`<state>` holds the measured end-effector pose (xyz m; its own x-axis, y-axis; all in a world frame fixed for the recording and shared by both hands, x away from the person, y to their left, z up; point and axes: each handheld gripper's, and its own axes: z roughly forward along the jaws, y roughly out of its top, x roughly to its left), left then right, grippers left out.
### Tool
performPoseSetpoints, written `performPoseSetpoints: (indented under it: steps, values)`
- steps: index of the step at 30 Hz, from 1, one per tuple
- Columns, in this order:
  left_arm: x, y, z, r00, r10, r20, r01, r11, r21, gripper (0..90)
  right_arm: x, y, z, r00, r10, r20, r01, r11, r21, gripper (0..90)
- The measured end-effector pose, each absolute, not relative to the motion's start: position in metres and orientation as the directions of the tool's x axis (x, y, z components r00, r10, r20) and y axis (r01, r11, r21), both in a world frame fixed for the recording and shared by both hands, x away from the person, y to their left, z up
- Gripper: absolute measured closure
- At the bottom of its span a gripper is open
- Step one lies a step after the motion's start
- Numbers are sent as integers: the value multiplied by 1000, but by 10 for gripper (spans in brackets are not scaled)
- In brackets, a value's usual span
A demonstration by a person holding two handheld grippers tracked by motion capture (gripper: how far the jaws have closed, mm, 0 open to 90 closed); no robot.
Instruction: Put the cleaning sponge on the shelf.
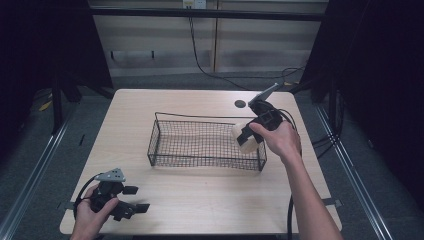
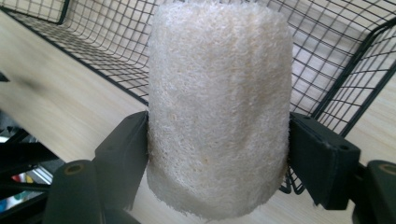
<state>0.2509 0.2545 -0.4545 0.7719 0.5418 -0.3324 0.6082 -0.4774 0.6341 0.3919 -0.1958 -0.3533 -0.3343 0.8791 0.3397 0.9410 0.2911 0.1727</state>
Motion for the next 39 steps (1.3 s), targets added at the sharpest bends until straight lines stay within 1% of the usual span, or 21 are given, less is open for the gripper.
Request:
performPoseSetpoints:
  steps: [8,12,21,24,25,38,39]
  values:
    - [251,254,-455,771,543,-332,609,-479,632,167,395,-196,-363,-320,887,334,946,277,169,250]
    - [251,255,-454,769,544,-334,611,-473,635,167,396,-197,-369,-294,893,340,954,252,164,250]
    - [251,254,-455,772,543,-331,609,-480,631,168,398,-195,-375,-252,919,302,965,216,150,251]
    - [251,254,-455,772,542,-332,609,-482,630,168,399,-194,-380,-231,925,302,971,197,138,250]
    - [251,254,-455,772,541,-334,610,-484,628,168,400,-193,-381,-208,932,297,976,177,126,250]
    - [251,254,-455,772,544,-329,609,-485,627,169,400,-191,-393,-161,947,279,984,131,123,251]
    - [251,254,-455,772,544,-329,609,-487,626,169,400,-191,-396,-141,949,280,987,114,110,251]
